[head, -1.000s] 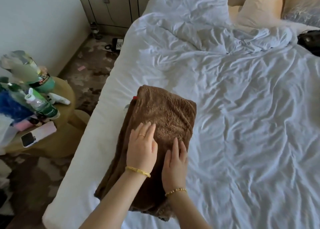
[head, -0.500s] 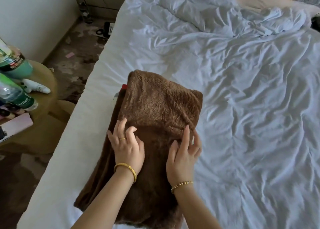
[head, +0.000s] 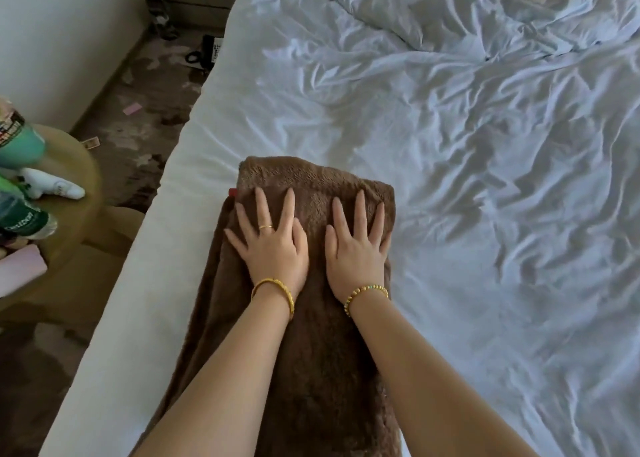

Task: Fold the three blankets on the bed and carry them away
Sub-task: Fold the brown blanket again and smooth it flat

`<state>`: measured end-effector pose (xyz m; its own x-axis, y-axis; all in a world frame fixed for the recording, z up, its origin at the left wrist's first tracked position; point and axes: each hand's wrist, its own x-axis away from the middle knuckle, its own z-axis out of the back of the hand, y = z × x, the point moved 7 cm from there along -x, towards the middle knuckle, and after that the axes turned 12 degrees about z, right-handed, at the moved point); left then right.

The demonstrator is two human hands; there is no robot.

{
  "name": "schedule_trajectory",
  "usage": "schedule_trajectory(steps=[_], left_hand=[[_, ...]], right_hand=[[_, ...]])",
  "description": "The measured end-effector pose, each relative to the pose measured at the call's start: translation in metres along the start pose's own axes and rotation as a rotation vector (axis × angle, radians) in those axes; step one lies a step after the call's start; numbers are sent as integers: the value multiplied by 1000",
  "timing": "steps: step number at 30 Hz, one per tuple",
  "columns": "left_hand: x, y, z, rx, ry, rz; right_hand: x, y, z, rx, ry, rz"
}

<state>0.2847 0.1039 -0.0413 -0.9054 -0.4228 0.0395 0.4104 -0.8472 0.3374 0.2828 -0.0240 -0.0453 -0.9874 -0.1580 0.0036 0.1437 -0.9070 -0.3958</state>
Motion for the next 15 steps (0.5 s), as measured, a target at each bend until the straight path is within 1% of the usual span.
schedule_trajectory(steps=[2, 5, 9, 11, 13, 15], left_hand=[[-5, -10, -10, 50, 32, 56], [-9, -20, -20, 117, 108, 111], [-7, -16, -21, 115, 164, 123], [-3, -14, -17, 49, 113, 132], [3, -18, -18, -102, -31, 146], [16, -21, -17, -323, -188, 150]], right_hand=[[0, 13, -17, -25, 37, -54], [4, 15, -34, -40, 92, -72], [0, 27, -42, -147, 56, -103], [8, 32, -38, -172, 8, -134], [29, 39, -34, -295, -85, -219], [56, 45, -31, -425, -239, -311]])
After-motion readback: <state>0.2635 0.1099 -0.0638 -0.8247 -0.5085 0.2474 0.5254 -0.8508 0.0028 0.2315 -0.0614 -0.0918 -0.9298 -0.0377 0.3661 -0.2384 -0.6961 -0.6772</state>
